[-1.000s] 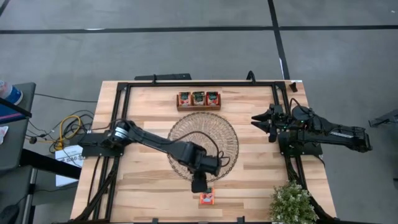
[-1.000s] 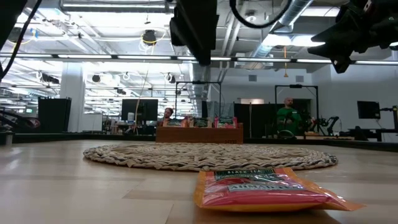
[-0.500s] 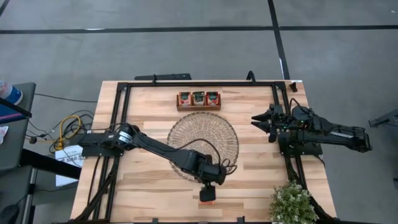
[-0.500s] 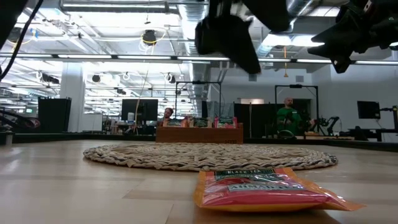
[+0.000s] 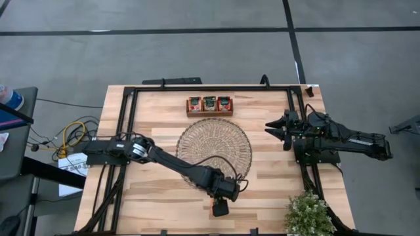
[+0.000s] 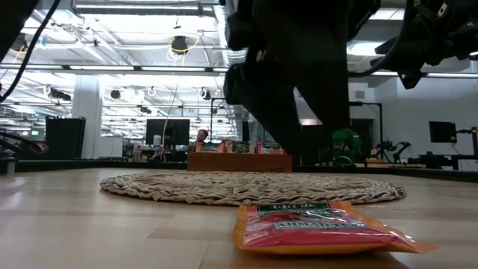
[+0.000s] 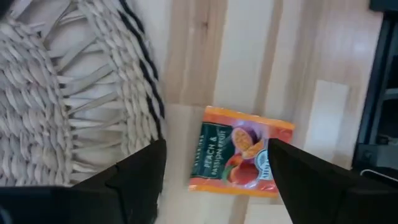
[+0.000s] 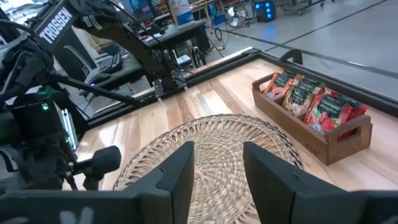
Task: Pick & Place Tea
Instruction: Put the orange tea bag into the left section of the wooden organizer
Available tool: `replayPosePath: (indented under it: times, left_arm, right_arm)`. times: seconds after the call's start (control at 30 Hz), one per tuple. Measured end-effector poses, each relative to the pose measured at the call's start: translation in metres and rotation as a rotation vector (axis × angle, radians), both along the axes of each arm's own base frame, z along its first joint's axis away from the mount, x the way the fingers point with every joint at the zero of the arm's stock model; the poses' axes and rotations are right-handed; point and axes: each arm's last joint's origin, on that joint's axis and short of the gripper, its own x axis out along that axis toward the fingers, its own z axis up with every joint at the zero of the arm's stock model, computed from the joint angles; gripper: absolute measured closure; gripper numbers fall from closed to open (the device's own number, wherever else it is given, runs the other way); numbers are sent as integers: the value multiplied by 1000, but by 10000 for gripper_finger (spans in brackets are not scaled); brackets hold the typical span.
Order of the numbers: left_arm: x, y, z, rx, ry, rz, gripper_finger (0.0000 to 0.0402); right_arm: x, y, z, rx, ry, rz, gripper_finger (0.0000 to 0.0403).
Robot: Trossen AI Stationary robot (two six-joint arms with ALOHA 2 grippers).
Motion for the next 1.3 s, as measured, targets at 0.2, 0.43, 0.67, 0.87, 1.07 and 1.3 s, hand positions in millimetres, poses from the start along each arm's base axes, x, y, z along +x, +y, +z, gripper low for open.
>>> replayPosePath:
  times: [0.2, 0.43, 0.67, 0.87, 1.07, 1.3]
  left_arm:
    - [3, -1, -11, 9, 12, -19, 129]
    - [1, -9, -15, 62, -12, -80, 129]
    - [1, -13, -24, 55, 10, -104, 129]
    - [-2, -19, -36, 49, 51, -102, 129]
    - [-4, -21, -37, 73, 53, -93, 131]
    - [-3, -21, -37, 86, 51, -74, 166]
  right_arm:
    - [0, 0, -1, 1, 7, 0, 273]
    - [0, 0, -1, 1, 7, 0, 273]
    - [0, 0, -1, 1, 7, 0, 273]
    - [0, 0, -1, 2, 10, 0, 273]
    - [0, 0, -1, 3, 14, 0, 273]
    - [0, 0, -2, 4, 18, 0, 273]
